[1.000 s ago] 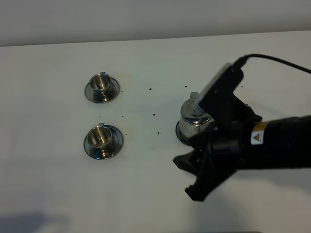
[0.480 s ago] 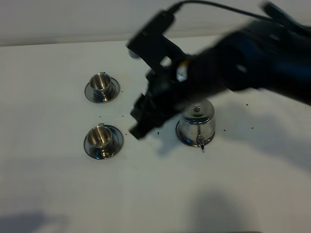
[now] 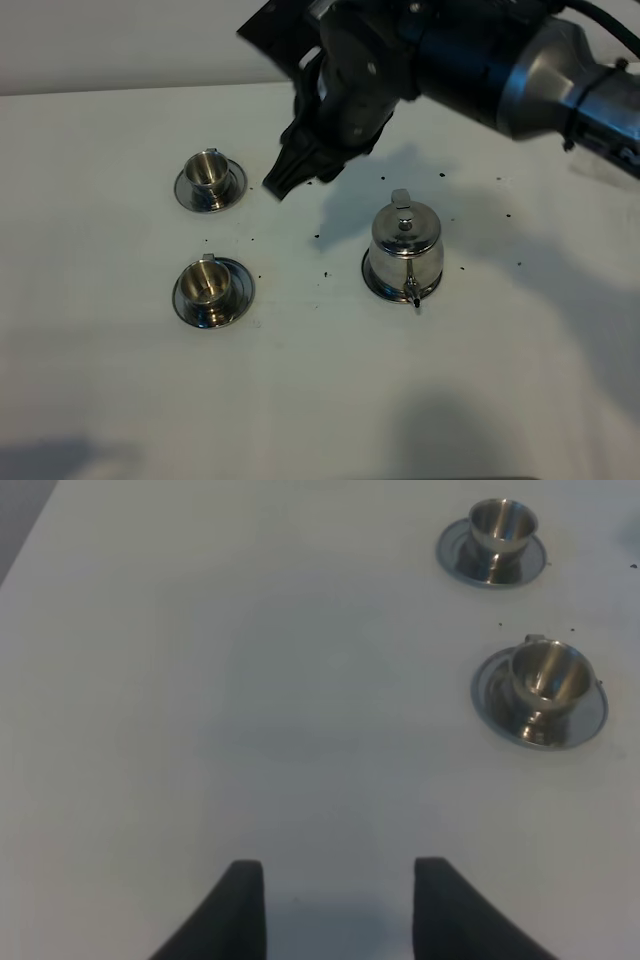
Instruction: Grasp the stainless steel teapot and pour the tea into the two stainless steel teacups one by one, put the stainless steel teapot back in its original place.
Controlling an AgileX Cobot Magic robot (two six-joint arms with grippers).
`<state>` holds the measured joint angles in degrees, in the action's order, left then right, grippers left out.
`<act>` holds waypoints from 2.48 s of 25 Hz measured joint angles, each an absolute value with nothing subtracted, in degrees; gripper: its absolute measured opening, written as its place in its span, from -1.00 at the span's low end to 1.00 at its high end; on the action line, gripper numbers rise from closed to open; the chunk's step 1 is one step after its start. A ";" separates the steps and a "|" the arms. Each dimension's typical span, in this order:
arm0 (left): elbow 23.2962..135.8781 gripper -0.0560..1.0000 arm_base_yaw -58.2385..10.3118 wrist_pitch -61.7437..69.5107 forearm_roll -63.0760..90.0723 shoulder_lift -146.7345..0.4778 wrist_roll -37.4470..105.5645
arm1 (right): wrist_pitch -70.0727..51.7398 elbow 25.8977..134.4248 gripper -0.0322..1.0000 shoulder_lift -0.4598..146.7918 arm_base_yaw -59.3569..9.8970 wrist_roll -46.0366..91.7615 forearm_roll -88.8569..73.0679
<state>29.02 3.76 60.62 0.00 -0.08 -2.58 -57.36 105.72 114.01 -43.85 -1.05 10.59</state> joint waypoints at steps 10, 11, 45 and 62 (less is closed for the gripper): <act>29.02 -0.16 3.76 60.62 0.00 -0.08 -2.58 | -55.01 107.13 -0.12 116.69 -32.81 2.14 5.33; 29.02 -0.16 3.76 60.62 0.00 -0.08 -2.58 | -54.54 107.45 -0.12 117.31 -31.85 2.90 3.59; 29.02 -0.16 3.76 60.62 0.00 -0.08 -2.58 | -69.69 132.39 0.09 142.39 -29.30 12.44 -3.87; 29.02 -0.16 3.76 60.62 0.00 -0.08 -2.58 | -69.84 125.68 0.09 138.48 -29.98 17.60 -3.22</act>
